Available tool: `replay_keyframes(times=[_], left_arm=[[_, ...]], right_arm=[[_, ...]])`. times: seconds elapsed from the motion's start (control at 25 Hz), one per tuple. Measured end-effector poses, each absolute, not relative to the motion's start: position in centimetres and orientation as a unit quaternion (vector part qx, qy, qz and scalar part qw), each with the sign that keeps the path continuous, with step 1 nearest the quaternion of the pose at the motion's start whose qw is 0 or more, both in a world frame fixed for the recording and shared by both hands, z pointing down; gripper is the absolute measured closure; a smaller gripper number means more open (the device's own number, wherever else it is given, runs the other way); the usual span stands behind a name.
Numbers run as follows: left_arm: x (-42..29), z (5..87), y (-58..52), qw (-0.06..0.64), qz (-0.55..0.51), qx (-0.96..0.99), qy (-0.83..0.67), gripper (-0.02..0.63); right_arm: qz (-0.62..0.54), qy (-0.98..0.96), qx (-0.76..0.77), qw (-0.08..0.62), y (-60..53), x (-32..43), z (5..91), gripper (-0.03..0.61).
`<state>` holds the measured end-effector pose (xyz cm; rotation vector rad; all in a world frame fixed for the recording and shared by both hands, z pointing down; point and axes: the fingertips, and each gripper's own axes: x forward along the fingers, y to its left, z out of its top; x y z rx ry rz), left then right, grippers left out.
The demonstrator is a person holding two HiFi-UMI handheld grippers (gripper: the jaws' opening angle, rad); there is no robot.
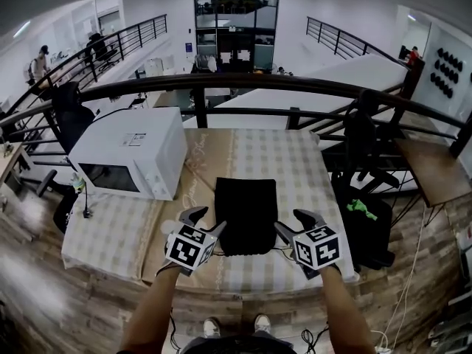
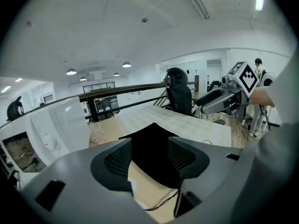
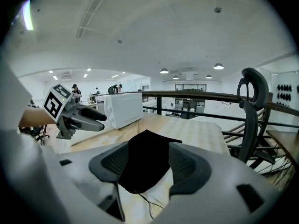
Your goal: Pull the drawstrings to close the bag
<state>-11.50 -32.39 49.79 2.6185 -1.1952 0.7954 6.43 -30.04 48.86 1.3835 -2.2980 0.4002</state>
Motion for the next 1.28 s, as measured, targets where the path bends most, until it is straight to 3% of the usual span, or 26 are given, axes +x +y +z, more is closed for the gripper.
replay_keyframes(times=[1.28], left_arm=[[-11.6,62.6,-26.3,0.104,0.436,0.86,-0.246,0.373]], right_arm=[[0.187,-0.843,0.364,0.35,-26.3,5.6,60.2,0.324]])
